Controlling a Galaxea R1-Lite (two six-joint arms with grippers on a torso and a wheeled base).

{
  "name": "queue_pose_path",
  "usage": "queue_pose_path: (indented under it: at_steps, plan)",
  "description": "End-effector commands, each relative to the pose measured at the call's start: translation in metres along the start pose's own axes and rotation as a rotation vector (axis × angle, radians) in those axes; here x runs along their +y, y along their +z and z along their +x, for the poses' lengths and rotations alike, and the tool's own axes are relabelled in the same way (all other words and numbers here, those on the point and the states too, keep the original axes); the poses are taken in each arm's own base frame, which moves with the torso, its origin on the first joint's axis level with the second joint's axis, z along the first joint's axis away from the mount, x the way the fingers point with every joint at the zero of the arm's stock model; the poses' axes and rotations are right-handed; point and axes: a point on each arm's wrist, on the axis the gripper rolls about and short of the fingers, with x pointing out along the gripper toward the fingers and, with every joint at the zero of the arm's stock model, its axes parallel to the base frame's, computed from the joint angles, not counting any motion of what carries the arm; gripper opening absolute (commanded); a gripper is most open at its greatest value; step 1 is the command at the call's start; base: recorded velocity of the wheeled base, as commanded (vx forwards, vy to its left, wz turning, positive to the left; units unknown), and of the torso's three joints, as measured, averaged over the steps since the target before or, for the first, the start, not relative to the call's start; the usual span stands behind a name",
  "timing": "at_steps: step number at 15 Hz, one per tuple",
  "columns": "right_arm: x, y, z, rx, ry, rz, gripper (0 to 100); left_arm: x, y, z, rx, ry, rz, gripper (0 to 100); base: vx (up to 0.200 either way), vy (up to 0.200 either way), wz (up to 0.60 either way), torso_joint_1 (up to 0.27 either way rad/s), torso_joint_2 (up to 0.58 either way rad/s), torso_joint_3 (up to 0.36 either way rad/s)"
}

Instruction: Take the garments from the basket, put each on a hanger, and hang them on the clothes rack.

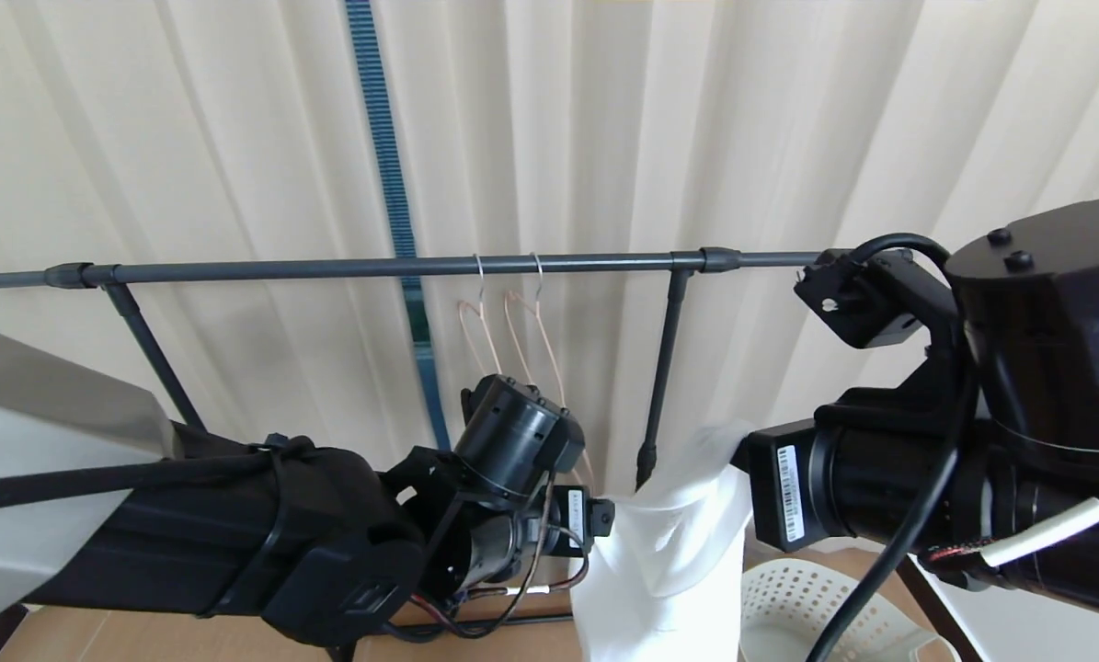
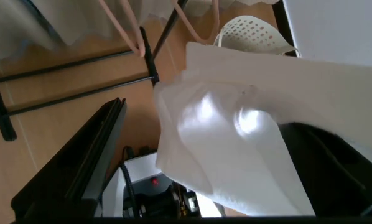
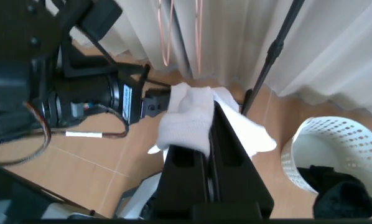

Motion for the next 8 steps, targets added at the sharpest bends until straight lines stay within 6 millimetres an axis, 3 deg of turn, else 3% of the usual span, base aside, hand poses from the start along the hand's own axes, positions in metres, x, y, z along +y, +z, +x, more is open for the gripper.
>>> queue_pose_path:
  at_steps: [1, 8]
  plan:
    - [-0.006, -0.003, -0.013, -0.014, 0.017, -0.027, 0, -0.005, -0.002, 0.005, -0.002, -0.009, 0.022, 100, 0.0, 0.0, 0.0, 0.0, 0.0, 0.0]
    - [-0.006, -0.003, -0.014, -0.017, 0.024, -0.047, 0, -0.036, -0.013, -0.01, -0.032, -0.113, 0.113, 100, 0.0, 0.0, 0.0, 0.0, 0.0, 0.0]
